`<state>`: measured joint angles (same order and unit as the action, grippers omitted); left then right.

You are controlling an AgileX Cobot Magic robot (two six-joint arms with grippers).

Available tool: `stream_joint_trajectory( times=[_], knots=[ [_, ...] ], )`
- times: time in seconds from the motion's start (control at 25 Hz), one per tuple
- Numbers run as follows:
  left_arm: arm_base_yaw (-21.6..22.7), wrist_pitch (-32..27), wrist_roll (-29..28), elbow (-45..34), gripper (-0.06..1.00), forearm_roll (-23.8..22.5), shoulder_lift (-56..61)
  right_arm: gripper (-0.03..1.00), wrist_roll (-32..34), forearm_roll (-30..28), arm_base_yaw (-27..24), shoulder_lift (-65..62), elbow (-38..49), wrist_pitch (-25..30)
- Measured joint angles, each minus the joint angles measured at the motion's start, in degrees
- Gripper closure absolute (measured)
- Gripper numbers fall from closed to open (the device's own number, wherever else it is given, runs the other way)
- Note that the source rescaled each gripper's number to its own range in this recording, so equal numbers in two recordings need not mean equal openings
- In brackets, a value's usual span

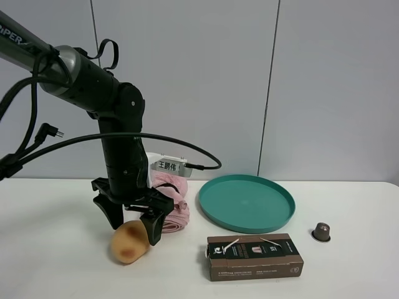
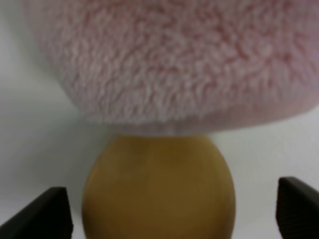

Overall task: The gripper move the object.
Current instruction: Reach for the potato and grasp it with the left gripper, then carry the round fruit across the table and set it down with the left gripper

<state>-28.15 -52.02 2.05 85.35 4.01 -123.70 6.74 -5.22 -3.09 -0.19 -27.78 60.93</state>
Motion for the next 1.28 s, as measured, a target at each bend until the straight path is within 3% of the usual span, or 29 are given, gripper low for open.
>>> stream_joint_trajectory(
  times=[0.2,0.4,0.72,0.84,1.12,1.28],
  knots=[
    [0.0,0.9,0.0,0.1,-0.05,0.4,-0.6,-0.03,0.0,0.0,0.0,0.0,0.0,0.0],
    [0.0,1.5,0.4,0.1,0.07,0.2,-0.8,-0.03,0.0,0.0,0.0,0.0,0.0,0.0],
    [0.0,1.1,1.3,0.1,0.12,0.2,-2.3,-0.03,0.0,0.0,0.0,0.0,0.0,0.0],
    [0.0,1.1,1.3,0.1,0.25,0.2,-2.3,-0.03,0.0,0.0,0.0,0.0,0.0,0.0],
    [0.0,0.6,1.3,0.1,0.81,0.0,-2.3,-0.03,0.0,0.0,0.0,0.0,0.0,0.0],
    [0.0,-0.6,1.3,0.1,0.92,0.0,-2.0,-0.03,0.0,0.0,0.0,0.0,0.0,0.0]
  ],
)
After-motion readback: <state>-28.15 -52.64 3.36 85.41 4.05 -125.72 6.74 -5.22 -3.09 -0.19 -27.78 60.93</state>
